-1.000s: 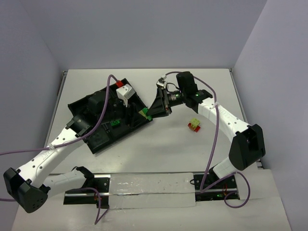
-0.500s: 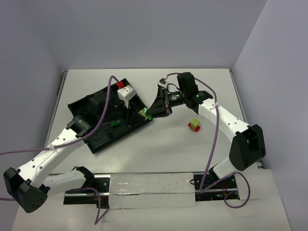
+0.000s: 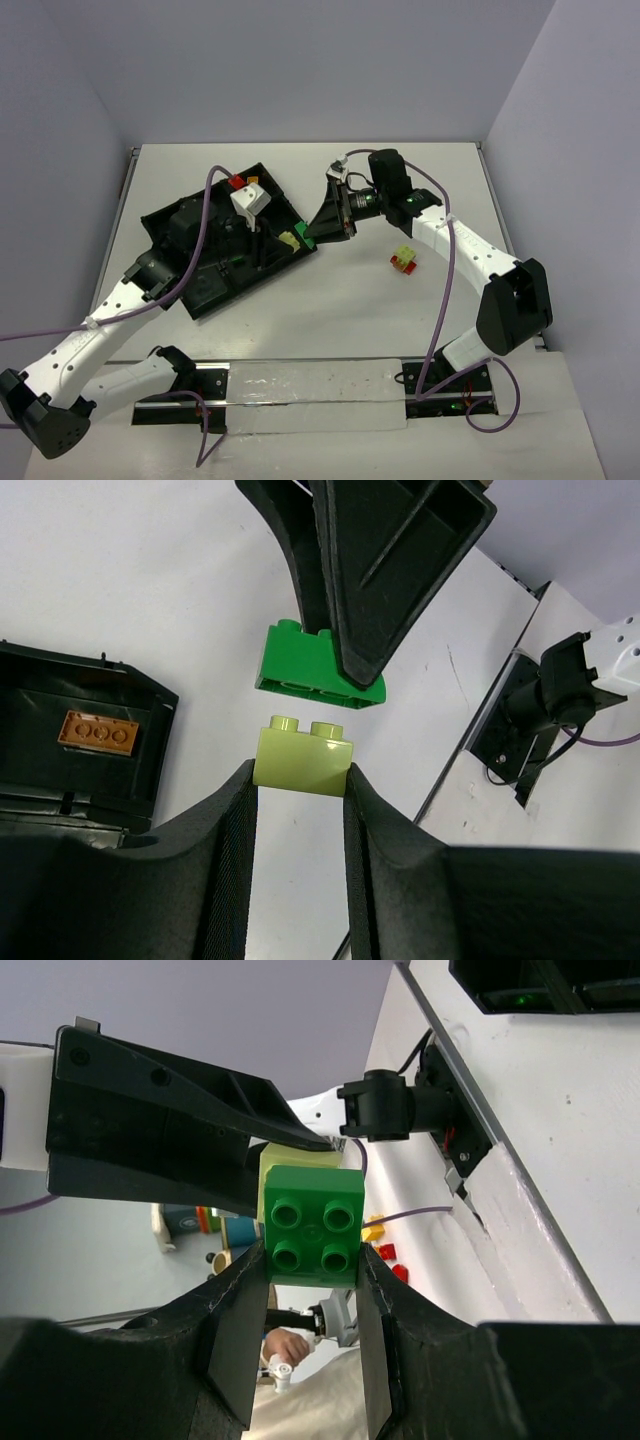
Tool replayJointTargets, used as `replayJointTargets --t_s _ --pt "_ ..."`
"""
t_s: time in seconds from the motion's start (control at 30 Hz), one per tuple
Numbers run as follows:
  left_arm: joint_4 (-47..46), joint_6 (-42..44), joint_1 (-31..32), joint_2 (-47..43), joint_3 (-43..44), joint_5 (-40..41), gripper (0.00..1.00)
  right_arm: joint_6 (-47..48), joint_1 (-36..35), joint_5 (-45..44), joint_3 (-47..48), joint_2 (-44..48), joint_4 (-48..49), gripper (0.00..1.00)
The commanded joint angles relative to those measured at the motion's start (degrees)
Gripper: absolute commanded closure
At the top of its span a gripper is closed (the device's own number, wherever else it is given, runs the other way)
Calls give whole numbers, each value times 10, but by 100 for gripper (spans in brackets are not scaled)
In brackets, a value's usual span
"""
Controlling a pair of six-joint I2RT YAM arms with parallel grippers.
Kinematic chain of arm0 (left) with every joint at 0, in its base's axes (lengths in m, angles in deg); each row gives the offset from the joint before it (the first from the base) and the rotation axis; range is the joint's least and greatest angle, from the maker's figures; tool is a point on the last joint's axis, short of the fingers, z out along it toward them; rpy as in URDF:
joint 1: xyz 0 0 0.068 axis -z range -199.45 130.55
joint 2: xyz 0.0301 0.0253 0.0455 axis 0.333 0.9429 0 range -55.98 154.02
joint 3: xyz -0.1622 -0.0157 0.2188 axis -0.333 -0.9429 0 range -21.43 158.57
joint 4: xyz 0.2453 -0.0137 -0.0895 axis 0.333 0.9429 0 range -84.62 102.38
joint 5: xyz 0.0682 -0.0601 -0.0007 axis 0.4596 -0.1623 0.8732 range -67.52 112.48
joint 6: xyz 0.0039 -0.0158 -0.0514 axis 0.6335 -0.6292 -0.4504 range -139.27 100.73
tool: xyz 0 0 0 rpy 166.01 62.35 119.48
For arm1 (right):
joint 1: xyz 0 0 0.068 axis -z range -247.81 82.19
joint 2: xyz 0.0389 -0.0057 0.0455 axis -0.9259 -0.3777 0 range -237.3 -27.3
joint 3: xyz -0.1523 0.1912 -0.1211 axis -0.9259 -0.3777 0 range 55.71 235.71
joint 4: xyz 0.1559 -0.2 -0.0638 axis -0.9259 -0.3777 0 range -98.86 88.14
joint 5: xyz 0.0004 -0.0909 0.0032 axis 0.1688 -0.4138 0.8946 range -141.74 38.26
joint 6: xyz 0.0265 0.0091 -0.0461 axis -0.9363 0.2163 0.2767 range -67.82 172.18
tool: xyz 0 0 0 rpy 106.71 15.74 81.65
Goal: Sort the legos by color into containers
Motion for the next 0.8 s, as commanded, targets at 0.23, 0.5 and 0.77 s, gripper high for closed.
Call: replayJointTargets --t_s 0.23,0.5,0.77 --pt "67 19 -2 -29 8 105 100 27 17 -23 -1 34 -14 92" --pt "89 -31 -99 -20 4 221 100 76 29 -38 9 29 -79 92" --pt "111 -91 -190 95 53 180 100 92 29 -45 7 33 -97 92"
